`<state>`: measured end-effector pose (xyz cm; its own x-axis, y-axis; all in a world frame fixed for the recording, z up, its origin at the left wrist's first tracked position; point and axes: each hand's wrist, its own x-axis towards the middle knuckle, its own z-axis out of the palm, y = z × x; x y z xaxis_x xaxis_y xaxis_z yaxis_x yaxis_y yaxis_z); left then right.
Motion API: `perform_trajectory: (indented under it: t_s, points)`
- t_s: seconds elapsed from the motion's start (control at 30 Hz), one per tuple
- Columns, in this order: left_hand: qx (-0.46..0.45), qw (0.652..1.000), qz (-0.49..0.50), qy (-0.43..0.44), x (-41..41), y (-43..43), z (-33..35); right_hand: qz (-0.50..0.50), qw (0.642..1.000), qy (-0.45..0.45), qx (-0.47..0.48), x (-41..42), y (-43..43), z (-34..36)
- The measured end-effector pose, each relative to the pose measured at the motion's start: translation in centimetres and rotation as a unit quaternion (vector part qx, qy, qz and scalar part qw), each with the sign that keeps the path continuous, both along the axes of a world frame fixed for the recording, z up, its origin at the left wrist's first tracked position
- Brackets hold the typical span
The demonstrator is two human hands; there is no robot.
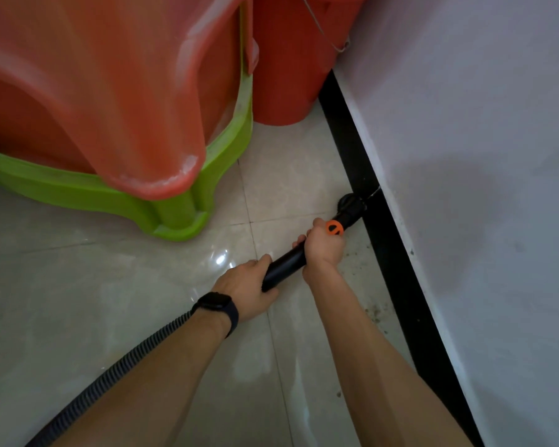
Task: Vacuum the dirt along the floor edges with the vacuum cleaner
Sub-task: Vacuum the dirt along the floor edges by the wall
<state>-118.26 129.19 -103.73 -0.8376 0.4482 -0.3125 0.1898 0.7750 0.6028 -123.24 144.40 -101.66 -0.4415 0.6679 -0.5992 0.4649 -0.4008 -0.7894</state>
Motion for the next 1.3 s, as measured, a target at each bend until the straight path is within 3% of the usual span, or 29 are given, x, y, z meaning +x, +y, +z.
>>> perform_trajectory:
  t_s: [0.27, 0.67, 0.9, 1.07, 1.3]
  points:
    - [0.068, 0.988, 0.104, -0.089, -2.9, 0.8, 0.0, 0.116, 0.992, -0.024, 0.044, -3.6, 0.1, 0.6]
    - [0.029, 0.995, 0.026, -0.088, -0.4, 0.0, 0.6, 0.035, 0.997, -0.058, 0.044, 0.9, -0.7, 1.3]
    - [-0.016, 0.999, -0.016, -0.050, 0.4, -0.3, 1.2, -0.002, 1.000, -0.010, -0.028, 2.5, -0.4, 1.1]
    - [-0.030, 0.999, 0.009, -0.029, 1.1, -0.8, 2.5, 0.048, 0.993, 0.046, -0.093, 2.4, -0.6, 1.9]
    - [-0.121, 0.989, -0.031, 0.081, 3.6, -9.5, 3.5, 0.038, 0.987, 0.058, -0.142, 3.6, -8.6, 1.7]
